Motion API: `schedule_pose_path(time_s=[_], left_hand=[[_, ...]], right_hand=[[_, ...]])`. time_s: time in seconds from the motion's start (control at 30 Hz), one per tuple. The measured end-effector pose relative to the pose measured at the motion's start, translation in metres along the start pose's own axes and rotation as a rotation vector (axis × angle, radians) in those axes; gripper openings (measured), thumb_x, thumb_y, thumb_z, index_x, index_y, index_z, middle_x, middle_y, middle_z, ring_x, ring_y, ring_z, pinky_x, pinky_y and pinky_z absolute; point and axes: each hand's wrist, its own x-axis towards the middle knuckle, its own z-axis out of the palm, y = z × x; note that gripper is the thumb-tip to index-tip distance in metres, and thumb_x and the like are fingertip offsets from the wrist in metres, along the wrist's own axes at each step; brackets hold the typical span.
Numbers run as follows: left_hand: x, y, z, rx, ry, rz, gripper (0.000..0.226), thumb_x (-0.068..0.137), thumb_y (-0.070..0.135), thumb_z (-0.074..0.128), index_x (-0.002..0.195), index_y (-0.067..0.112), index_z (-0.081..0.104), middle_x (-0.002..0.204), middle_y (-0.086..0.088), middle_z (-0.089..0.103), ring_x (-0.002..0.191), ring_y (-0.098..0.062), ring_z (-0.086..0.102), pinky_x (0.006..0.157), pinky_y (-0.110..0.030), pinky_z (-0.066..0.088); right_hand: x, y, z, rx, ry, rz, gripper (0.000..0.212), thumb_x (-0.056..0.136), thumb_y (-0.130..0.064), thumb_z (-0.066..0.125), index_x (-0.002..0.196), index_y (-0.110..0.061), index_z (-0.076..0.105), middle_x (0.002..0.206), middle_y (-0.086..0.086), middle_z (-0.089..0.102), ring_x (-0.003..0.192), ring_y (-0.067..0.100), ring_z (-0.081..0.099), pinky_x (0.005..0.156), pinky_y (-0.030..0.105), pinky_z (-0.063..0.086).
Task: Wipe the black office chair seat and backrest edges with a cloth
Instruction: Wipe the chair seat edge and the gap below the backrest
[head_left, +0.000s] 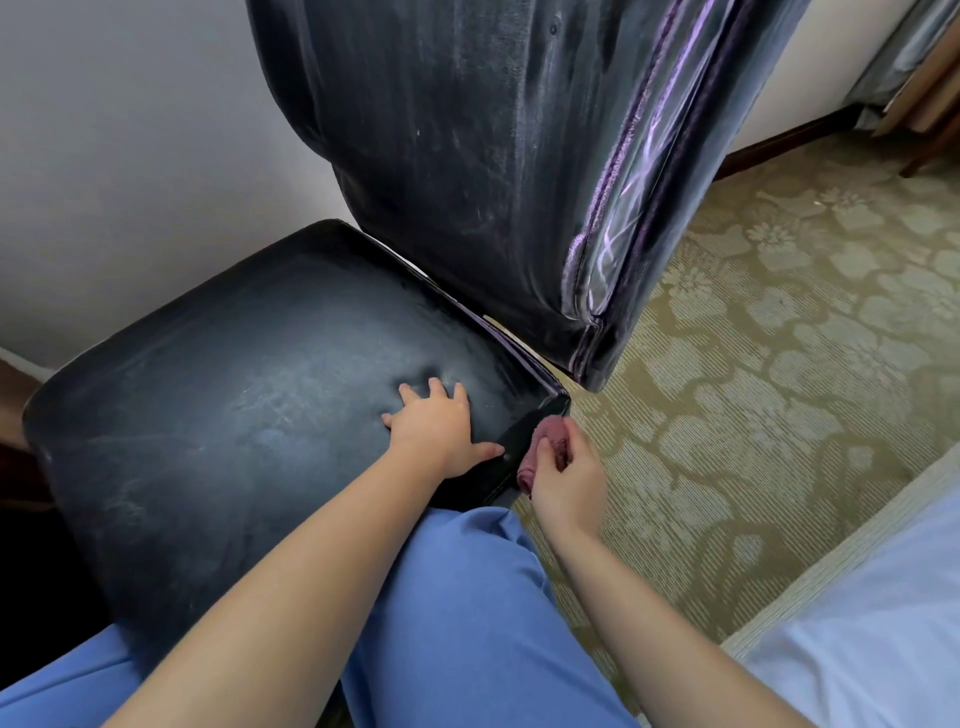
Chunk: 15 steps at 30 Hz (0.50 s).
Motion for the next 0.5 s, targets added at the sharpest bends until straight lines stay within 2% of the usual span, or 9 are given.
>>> schedule_pose_path(time_s=[0.07, 0.17, 0.23, 0.4, 0.43, 0.5], left_hand=[[-0.001, 0.0, 0.001, 0.005, 0.003, 0.003, 0.098, 0.08, 0.074, 0.048, 0.152, 0.02, 0.008, 0.159, -0.011, 0.006, 0.142, -0.046, 0.008, 0.103, -0.062, 0.033], [-0.001, -0.002, 0.002, 0.021, 0.02, 0.015, 0.099, 0.08, 0.075, 0.048, 0.152, 0.019, 0.01, 0.158, -0.012, 0.01, 0.14, -0.046, 0.012, 0.101, -0.061, 0.037], [0.001, -0.003, 0.002, 0.03, 0.03, 0.023, 0.1, 0.078, 0.076, 0.049, 0.152, 0.018, 0.012, 0.157, -0.013, 0.014, 0.138, -0.047, 0.017, 0.099, -0.059, 0.04], [0.013, -0.003, 0.003, 0.08, 0.031, 0.03, 0.106, 0.074, 0.078, 0.051, 0.149, 0.011, 0.019, 0.15, -0.02, 0.027, 0.129, -0.05, 0.031, 0.099, -0.054, 0.04], [0.015, -0.003, 0.003, 0.08, 0.031, 0.032, 0.107, 0.073, 0.079, 0.051, 0.149, 0.01, 0.019, 0.149, -0.021, 0.028, 0.129, -0.049, 0.032, 0.1, -0.054, 0.04], [0.014, -0.003, 0.005, 0.071, 0.032, 0.033, 0.107, 0.074, 0.079, 0.05, 0.15, 0.011, 0.017, 0.151, -0.021, 0.025, 0.132, -0.049, 0.028, 0.102, -0.055, 0.037]], right_hand=[[0.022, -0.01, 0.002, 0.055, 0.028, 0.035, 0.032, 0.092, -0.027, 0.056, 0.122, -0.015, 0.059, 0.12, 0.004, 0.061, 0.112, 0.027, 0.054, 0.095, 0.039, 0.043], [0.056, -0.026, -0.001, 0.016, 0.029, 0.075, 0.02, 0.091, -0.031, 0.056, 0.104, -0.018, 0.064, 0.103, 0.004, 0.066, 0.102, 0.029, 0.057, 0.079, 0.033, 0.045], [0.059, -0.031, -0.003, -0.084, 0.015, 0.043, 0.025, 0.091, -0.033, 0.055, 0.11, -0.019, 0.063, 0.108, 0.005, 0.066, 0.105, 0.031, 0.055, 0.079, 0.033, 0.043], [0.019, -0.018, -0.003, -0.168, 0.001, -0.075, 0.045, 0.094, -0.029, 0.054, 0.137, -0.015, 0.047, 0.139, 0.002, 0.049, 0.118, 0.027, 0.041, 0.094, 0.031, 0.033], [0.017, -0.016, -0.002, -0.165, 0.012, -0.075, 0.046, 0.095, -0.029, 0.053, 0.138, -0.015, 0.046, 0.14, 0.002, 0.048, 0.119, 0.026, 0.04, 0.095, 0.031, 0.034], [0.028, -0.023, 0.001, -0.174, 0.041, -0.052, 0.042, 0.095, -0.027, 0.053, 0.135, -0.016, 0.049, 0.137, 0.002, 0.052, 0.115, 0.027, 0.042, 0.086, 0.027, 0.032]])
